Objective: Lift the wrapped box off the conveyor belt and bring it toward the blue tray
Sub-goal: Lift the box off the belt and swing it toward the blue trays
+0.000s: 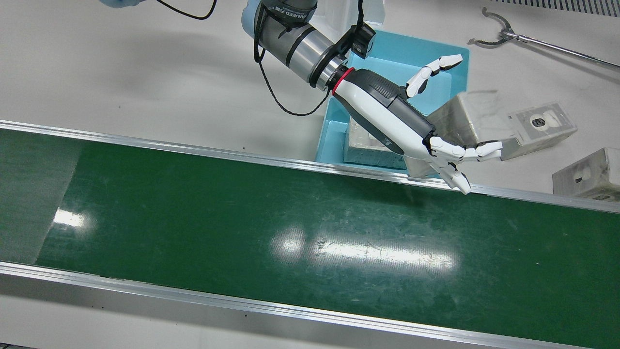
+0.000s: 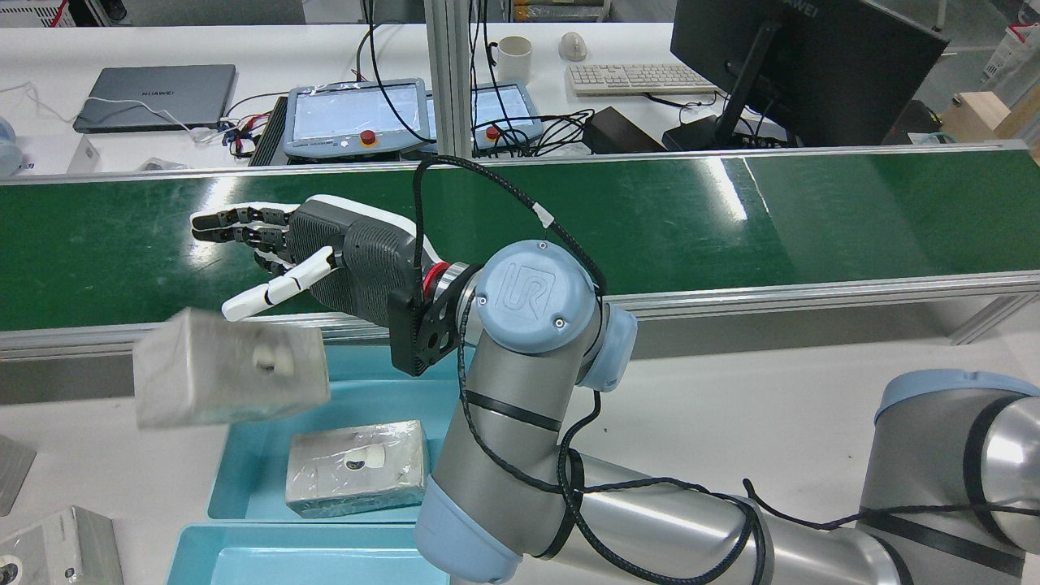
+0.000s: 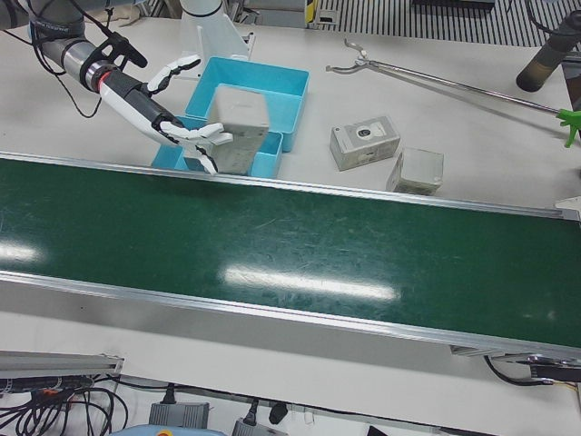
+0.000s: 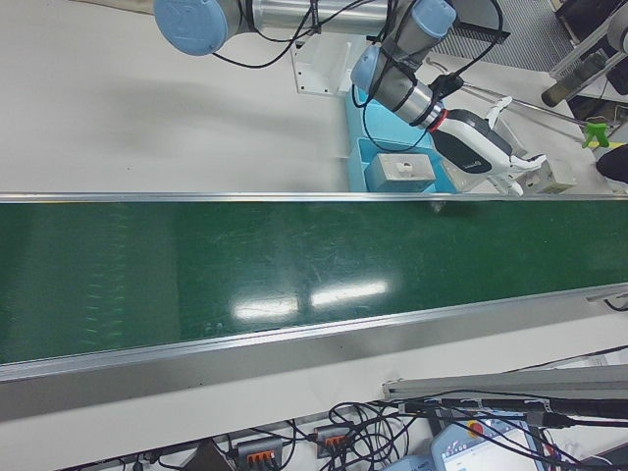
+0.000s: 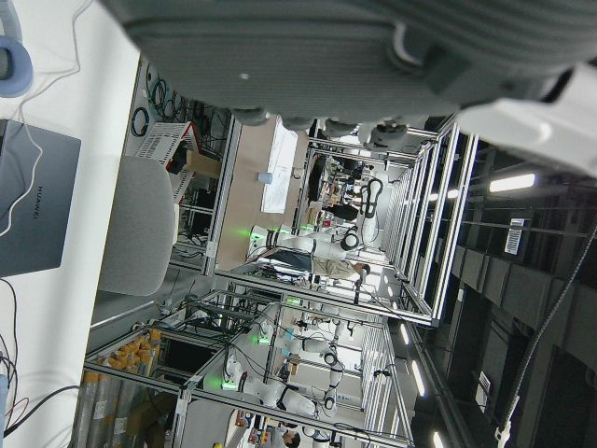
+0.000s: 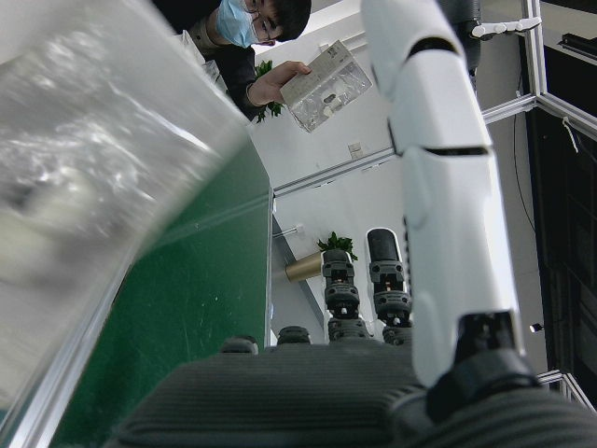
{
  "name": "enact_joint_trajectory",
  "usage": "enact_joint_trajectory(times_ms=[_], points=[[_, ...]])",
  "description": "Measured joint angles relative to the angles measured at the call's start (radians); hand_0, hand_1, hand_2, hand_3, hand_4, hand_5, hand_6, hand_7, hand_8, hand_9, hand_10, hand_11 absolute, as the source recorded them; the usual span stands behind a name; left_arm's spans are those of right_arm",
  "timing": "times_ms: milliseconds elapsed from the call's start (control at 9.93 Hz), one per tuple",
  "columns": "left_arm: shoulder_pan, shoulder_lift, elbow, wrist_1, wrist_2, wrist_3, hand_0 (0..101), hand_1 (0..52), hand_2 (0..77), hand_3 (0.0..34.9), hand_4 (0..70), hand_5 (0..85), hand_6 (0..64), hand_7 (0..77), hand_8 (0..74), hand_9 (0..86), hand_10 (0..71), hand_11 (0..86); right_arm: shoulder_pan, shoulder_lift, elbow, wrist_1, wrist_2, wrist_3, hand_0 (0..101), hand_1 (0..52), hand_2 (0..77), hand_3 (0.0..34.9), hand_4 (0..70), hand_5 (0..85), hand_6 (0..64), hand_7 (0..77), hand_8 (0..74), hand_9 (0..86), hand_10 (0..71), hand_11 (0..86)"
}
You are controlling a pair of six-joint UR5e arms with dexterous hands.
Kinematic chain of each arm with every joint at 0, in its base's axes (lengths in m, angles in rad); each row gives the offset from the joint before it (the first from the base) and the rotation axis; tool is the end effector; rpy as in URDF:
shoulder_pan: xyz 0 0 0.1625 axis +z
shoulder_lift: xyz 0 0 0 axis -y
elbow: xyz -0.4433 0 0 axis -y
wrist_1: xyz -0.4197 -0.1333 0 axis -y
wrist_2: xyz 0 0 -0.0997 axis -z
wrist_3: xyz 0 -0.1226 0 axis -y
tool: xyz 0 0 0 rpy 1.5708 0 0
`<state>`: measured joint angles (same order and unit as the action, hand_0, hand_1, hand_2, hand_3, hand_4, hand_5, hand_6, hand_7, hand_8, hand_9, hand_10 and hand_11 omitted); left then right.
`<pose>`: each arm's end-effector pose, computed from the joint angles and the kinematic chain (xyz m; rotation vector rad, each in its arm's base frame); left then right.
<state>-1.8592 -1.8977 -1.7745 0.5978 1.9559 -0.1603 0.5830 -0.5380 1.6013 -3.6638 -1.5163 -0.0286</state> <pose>-0.2574 -0.5610 0.4770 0.2974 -2.0873 2.2417 -0.5415 -0.5248 0.0453 -1.0781 -2.1533 1.2220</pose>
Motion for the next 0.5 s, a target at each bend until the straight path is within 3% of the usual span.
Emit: enact_joint_trajectory(times_ms=[101,201,302,403,503], points=[[0.000,0.000,0.000,0.000,0.000,0.000,0,0.0,0.5,0.0,0.0,1.1,0.5,0.5,0.5,0.0,0.0,0.5,0.000,-0.001,0.001,0.000,-0.001,0.003,52,12.5,25.6,3.9,13.1,22.9,6.5,19.6,0.0,1.6,0.0,1.6],[0.000,0.000,0.000,0.000,0.000,0.000,0,0.0,1.1,0.0,0.0,1.1,0.5,0.5,0.5,0.5,0.5,0.5,0.000,-0.002,0.004,0.000,-0.003,0.005,52,16.9,3.3,6.3,13.1,22.4,8.7,14.2,0.0,3.8,0.0,1.1],[0.000,0.000,0.000,0.000,0.000,0.000,0,0.0,0.5,0.0,0.0,1.1,0.5,0.5,0.5,0.5,0.5,0.5,0.000,-0.003,0.007,0.000,-0.003,0.008,52,16.9,3.3,6.3,13.1,22.4,8.7,14.2,0.0,3.8,0.0,1.1],[0.000,0.000,0.000,0.000,0.000,0.000,0,0.0,1.1,0.0,0.0,1.1,0.5,0.5,0.5,0.0,0.5,0.5,0.002,-0.015,0.016,-0.001,0.000,0.009,54,16.9,1.6,12.4,10.9,20.7,8.7,12.5,1.1,3.3,0.0,1.1],[0.000,0.000,0.000,0.000,0.000,0.000,0,0.0,0.5,0.0,0.0,1.1,0.5,0.5,0.5,0.5,0.5,0.5,0.010,-0.047,0.039,-0.002,0.017,0.009,54,16.9,1.6,12.4,10.9,20.7,8.7,12.5,1.1,3.3,0.0,1.1]])
